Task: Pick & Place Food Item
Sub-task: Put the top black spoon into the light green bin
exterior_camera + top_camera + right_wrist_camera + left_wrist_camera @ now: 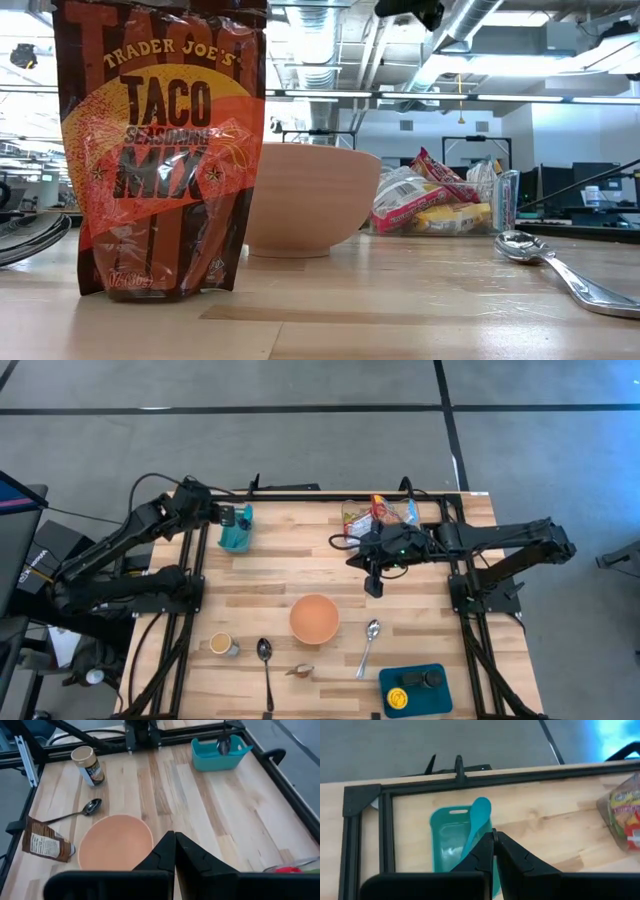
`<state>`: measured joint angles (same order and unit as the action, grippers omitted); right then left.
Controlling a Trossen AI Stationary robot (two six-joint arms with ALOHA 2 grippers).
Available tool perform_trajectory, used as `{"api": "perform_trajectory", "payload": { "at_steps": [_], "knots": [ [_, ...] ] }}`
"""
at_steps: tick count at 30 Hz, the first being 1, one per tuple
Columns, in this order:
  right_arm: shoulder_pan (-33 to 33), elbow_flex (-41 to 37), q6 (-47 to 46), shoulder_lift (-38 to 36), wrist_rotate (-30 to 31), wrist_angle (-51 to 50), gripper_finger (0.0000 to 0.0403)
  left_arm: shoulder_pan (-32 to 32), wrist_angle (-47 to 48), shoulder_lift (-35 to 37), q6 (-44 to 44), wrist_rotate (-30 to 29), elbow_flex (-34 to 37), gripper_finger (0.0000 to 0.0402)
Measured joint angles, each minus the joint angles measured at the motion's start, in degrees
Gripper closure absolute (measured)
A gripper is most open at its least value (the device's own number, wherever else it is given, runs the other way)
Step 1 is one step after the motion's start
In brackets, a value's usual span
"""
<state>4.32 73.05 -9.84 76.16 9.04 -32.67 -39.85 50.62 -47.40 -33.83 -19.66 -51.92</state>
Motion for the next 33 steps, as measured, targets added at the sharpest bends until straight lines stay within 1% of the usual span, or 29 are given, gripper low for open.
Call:
{"api": "perform_trajectory", "payload": {
  "at_steps": [8,16,19,24,26,33],
  "knots": [
    [0.0,-1.77,-0.25,0.13,0.0,2.28,0.0403,-0.75,-3.13,0.2,-3.58,-3.43,0.02,0.0399],
    [0.02,-1.78,-0.25,0.13,0.0,2.86,0.0403,-0.72,-4.55,0.22,-10.14,-8.48,0.09,0.0398],
    [0.02,-1.78,-0.23,0.13,0.0,3.11,0.0403,-0.31,-6.49,0.59,-11.68,-8.57,1.59,0.0398],
    [0.02,-1.78,-0.21,0.11,0.0,3.15,0.0403,0.38,-10.42,3.02,-14.93,-8.31,6.59,0.0398],
    [0.02,-1.78,-0.21,0.11,0.0,3.17,0.0403,0.48,-12.23,4.29,-15.88,-7.39,8.38,0.0398],
    [-1.13,-1.81,-0.05,0.11,0.01,3.17,0.0403,0.52,-14.86,9.3,-20.45,-7.32,12.22,0.0399]
  ]
}}
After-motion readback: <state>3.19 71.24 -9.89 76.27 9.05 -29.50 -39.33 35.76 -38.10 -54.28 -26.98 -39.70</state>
